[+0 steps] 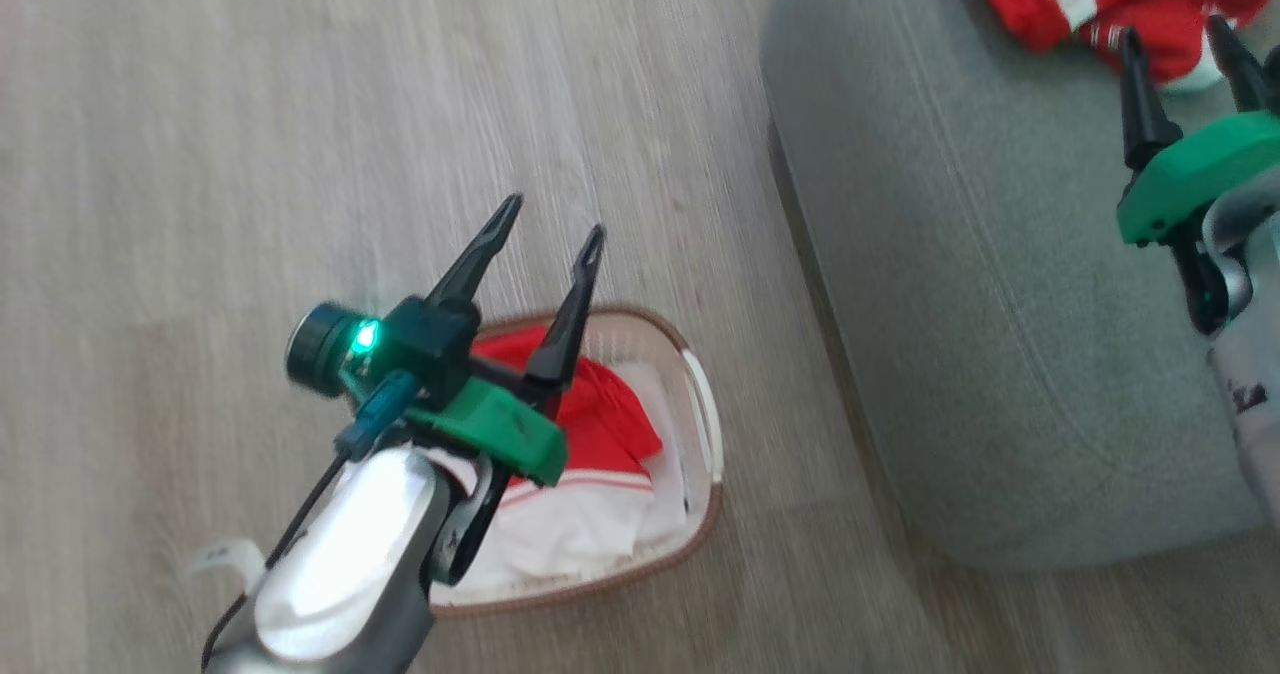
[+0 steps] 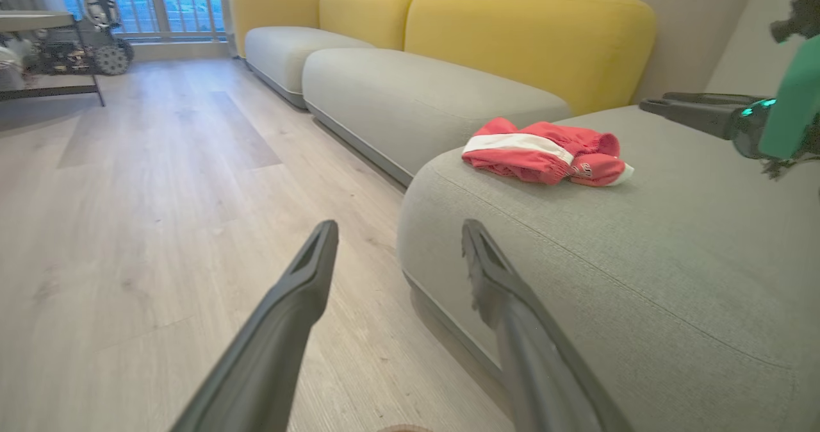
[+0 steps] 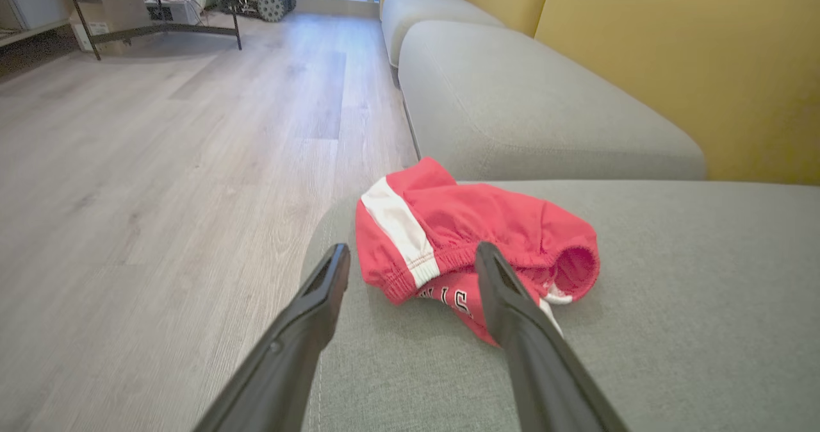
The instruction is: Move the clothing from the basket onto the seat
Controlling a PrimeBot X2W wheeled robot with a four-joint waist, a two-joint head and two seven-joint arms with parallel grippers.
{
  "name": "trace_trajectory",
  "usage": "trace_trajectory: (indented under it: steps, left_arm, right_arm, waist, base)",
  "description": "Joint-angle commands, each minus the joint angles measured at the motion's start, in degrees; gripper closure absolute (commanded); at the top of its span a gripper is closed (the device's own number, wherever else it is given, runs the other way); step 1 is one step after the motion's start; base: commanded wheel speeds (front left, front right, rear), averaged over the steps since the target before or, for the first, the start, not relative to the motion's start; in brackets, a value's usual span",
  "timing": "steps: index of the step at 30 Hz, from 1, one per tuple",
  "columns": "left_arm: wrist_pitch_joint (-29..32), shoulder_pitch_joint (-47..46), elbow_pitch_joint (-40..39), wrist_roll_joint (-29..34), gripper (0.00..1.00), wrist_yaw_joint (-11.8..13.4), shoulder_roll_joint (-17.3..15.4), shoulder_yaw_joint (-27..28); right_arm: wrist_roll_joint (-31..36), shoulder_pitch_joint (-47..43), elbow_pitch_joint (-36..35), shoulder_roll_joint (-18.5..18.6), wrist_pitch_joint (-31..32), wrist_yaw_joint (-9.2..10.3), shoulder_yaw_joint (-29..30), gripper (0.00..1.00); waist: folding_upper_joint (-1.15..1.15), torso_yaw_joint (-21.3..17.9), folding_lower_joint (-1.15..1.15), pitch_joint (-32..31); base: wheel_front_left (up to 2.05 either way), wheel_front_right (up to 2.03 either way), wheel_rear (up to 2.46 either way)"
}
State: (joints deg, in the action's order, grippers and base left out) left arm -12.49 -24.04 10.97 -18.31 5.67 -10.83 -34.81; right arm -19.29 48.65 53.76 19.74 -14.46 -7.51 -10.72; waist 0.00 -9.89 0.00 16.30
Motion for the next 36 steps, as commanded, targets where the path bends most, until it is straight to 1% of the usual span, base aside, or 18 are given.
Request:
trace_trajectory:
  steps: [1, 3, 6, 10, 16, 17, 18, 19, 25, 29, 32, 36]
  left_arm:
    - [-0.75, -0.05, -1.17, -0.55, 0.0, 0.34, -0.63, 2.32]
    - [-1.25, 1.33, -0.34, -1.31, 0.0, 0.63, -0.42, 2.87]
    - [-1.82, 3.58, 0.66, -2.13, 0.0, 1.26, -0.36, 3.84]
    - [-2.3, 7.08, 0.83, -2.74, 0.0, 3.01, -0.83, 6.25]
    - [-2.48, 12.62, -1.05, -2.53, 0.0, 5.55, -1.73, 10.26]
    - [-2.49, 14.56, -2.05, -2.21, 0.0, 6.21, -1.79, 11.7]
    - [-2.49, 15.55, -2.51, -2.01, 0.0, 6.47, -1.81, 12.38]
    - [-2.49, 15.55, -2.51, -2.01, 0.0, 6.47, -1.81, 12.38]
    - [-2.5, 21.26, -4.86, -0.62, 0.0, 7.3, -1.61, 15.66]
    - [-2.5, 24.65, -6.24, 0.04, 0.0, 7.37, -1.56, 17.74]
    - [-2.51, 26.82, -7.24, 0.51, 0.0, 7.15, -1.37, 19.02]
    - [-2.51, 28.64, -7.79, 1.05, 0.0, 6.5, -0.97, 20.5]
  right_arm:
    - [-0.25, -1.19, -2.25, 0.64, -0.53, 0.02, -0.94, 0.0]
    - [0.12, -2.6, -3.61, 0.75, -0.53, 0.02, -1.22, 0.0]
    - [0.49, -5.31, -6.57, -0.35, -0.53, 0.02, -0.97, 0.0]
    - [2.51, -10.07, -12.28, -2.13, -0.53, 0.02, 0.43, 0.0]
    - [5.67, -18.24, -20.39, -6.84, -0.53, 0.02, 2.67, 0.0]
    - [6.54, -21.05, -23.01, -8.75, -0.53, 0.02, 3.49, 0.0]
    - [7.09, -22.46, -24.3, -9.72, -0.53, 0.02, 4.05, 0.0]
    - [7.09, -22.46, -24.3, -9.72, -0.53, 0.02, 4.05, 0.0]
    - [11.23, -31.09, -31.33, -14.8, -0.53, 0.02, 5.99, 0.0]
    - [13.57, -36.05, -35.33, -16.34, -0.53, 0.02, 6.89, 0.0]
    - [13.24, -39.48, -38.3, -16.77, -0.53, 0.02, 6.99, 0.0]
    - [9.55, -43.34, -41.09, -16.83, -0.53, 0.02, 7.15, 0.0]
  waist:
    - [0.0, 1.85, 0.0, -4.03]
    - [0.0, 2.89, 0.0, -6.27]
    - [0.0, 4.57, 0.0, -9.12]
    - [0.0, 6.71, 0.0, -11.93]
    - [0.0, 9.4, 0.0, -14.03]
    - [0.0, 10.08, 0.0, -14.55]
    - [0.0, 10.33, 0.0, -14.8]
    - [0.0, 10.33, 0.0, -14.8]
    - [0.0, 11.45, 0.0, -16.01]
    - [0.0, 11.7, 0.0, -16.67]
    - [0.0, 11.83, 0.0, -17.16]
    - [0.0, 12.28, 0.0, -17.73]
  base:
    - [0.0, 0.0, 0.0]
    - [0.0, 0.0, 0.0]
    - [0.0, 0.0, 0.0]
    - [0.0, 0.0, 0.0]
    - [0.0, 0.0, 0.0]
    - [0.0, 0.0, 0.0]
    - [0.0, 0.0, 0.0]
    - [0.0, 0.0, 0.0]
    - [0.0, 0.0, 0.0]
    - [0.0, 0.0, 0.0]
    - [0.0, 0.0, 0.0]
    - [0.0, 0.0, 0.0]
